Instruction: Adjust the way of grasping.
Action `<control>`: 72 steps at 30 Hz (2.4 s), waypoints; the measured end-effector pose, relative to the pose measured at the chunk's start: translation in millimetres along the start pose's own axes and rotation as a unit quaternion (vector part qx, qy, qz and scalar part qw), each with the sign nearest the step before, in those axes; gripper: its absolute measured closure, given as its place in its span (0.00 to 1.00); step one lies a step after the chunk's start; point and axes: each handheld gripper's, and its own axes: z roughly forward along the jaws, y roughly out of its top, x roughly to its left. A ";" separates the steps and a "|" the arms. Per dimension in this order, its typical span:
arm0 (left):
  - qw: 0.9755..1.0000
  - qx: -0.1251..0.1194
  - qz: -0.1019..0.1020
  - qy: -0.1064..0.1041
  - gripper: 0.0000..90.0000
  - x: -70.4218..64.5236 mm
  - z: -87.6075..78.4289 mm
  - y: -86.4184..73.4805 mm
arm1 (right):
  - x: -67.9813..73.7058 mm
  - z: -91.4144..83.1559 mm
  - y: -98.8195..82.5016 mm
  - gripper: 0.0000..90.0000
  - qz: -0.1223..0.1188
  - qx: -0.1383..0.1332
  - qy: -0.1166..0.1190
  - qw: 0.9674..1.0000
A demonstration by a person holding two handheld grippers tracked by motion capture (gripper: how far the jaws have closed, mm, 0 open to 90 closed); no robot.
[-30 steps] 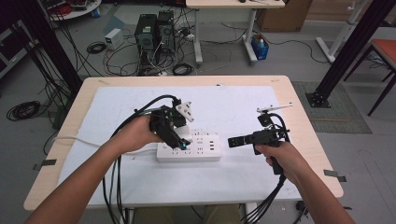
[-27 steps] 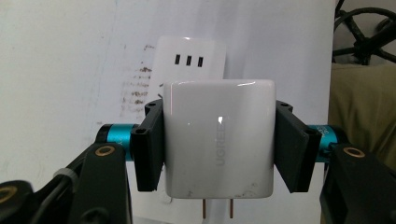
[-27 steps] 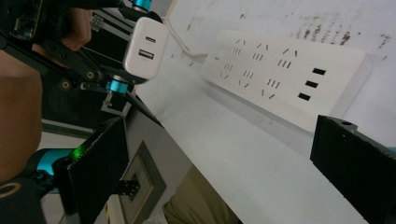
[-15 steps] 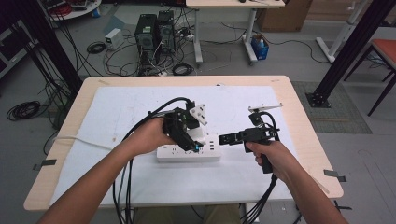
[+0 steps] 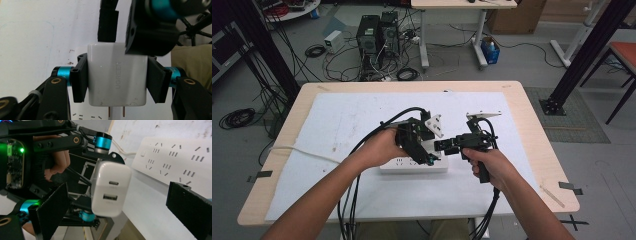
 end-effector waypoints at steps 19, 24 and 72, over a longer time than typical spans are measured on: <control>1.000 0.002 0.004 0.000 0.47 -1.5 2.5 1.8 | -7.7 10.6 2.3 0.32 0.019 -0.001 0.033 0.999; 1.000 0.001 0.007 0.001 0.47 -1.4 1.9 2.0 | -8.5 10.6 2.8 0.43 0.030 0.003 0.041 0.999; 0.986 0.101 -0.128 0.019 0.23 26.8 -34.9 -95.0 | 16.5 -13.6 8.1 0.69 -0.221 0.052 -0.226 0.947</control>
